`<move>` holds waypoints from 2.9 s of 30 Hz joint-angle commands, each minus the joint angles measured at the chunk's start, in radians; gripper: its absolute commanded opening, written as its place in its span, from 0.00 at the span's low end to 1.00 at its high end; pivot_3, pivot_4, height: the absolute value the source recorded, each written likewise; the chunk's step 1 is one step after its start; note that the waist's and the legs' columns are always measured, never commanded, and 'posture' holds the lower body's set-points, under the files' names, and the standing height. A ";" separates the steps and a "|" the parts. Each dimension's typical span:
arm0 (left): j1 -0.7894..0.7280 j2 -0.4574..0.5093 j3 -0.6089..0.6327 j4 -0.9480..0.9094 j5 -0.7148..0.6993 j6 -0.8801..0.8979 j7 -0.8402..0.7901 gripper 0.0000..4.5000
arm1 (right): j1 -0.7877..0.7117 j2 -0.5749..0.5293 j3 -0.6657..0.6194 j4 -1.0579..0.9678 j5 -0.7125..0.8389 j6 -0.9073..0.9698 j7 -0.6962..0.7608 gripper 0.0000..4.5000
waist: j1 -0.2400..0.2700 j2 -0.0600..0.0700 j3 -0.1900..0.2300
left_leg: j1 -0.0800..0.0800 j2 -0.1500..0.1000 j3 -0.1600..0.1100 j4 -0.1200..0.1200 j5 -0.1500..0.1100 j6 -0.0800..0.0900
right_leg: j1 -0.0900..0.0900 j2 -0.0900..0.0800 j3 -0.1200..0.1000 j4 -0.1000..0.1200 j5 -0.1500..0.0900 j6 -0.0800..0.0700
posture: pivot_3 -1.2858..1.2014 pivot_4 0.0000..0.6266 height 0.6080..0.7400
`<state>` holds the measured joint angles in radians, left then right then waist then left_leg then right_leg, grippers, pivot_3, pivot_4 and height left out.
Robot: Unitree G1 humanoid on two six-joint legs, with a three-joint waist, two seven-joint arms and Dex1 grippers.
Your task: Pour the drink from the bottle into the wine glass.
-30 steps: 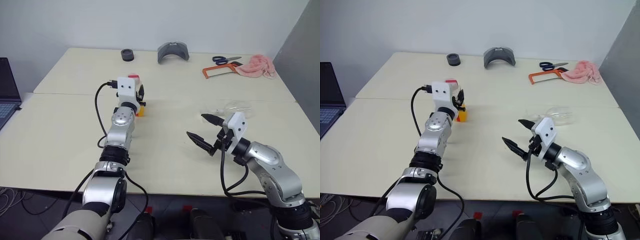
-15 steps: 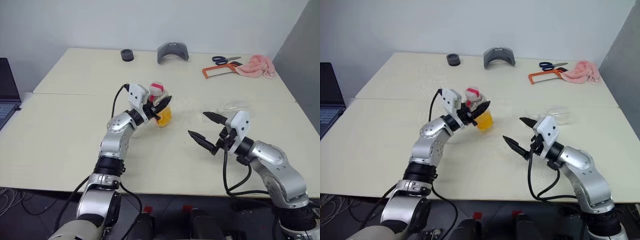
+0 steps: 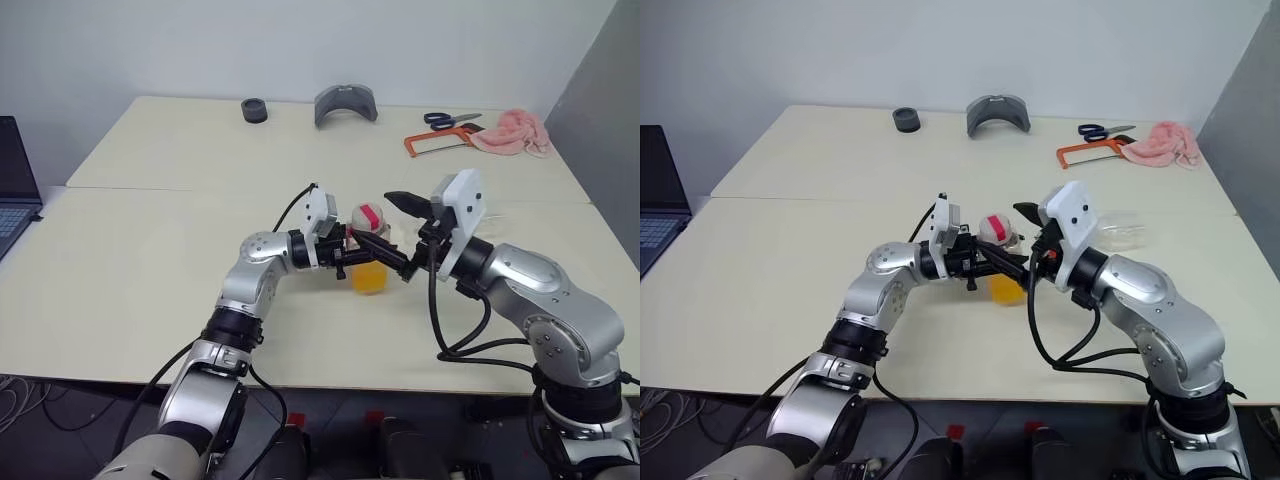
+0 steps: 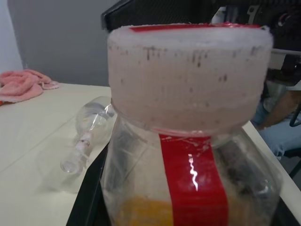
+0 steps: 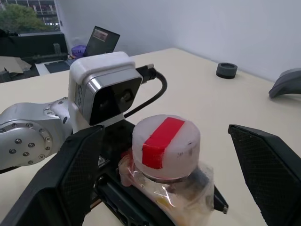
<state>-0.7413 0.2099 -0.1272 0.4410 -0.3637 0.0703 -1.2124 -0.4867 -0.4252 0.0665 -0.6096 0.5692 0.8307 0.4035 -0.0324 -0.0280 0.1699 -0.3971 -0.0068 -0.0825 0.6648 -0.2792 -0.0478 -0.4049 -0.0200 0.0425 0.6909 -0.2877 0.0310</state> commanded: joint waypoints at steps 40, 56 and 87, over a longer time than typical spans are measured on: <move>0.005 0.049 -0.013 -0.130 0.021 0.008 -0.071 0.38 | -0.125 -0.219 -0.047 0.291 -0.076 -0.325 0.519 0.81 | 0.002 0.001 0.000 | -0.001 0.001 -0.002 0.001 0.000 0.001 | 0.000 -0.002 -0.001 0.000 0.000 0.000 | 0.52 0.24 1.00; -0.038 -0.002 0.008 -0.026 0.047 -0.061 0.010 0.38 | 0.089 0.121 0.054 -0.131 -0.213 -0.053 -0.169 0.97 | 0.000 0.001 0.000 | -0.001 0.000 -0.002 0.002 0.001 -0.001 | -0.001 -0.001 0.000 0.003 0.000 0.000 | 0.52 0.24 1.00; -0.038 0.056 -0.012 -0.024 0.039 -0.028 -0.139 0.37 | -0.250 -0.174 0.063 0.334 0.020 -0.202 0.682 0.42 | -0.007 0.002 0.002 | 0.000 0.000 0.000 0.000 0.000 0.001 | 0.000 0.001 -0.002 0.001 0.000 0.000 | 0.52 0.24 1.00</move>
<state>-0.7689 0.2569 -0.1449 0.4302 -0.3286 0.0363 -1.3652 -0.7259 -0.5962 0.1400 -0.2308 0.5271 0.6265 1.0262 -0.0399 -0.0259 0.1716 -0.3971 -0.0063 -0.0831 0.6650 -0.2789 -0.0468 -0.4050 -0.0189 0.0407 0.6924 -0.2880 0.0306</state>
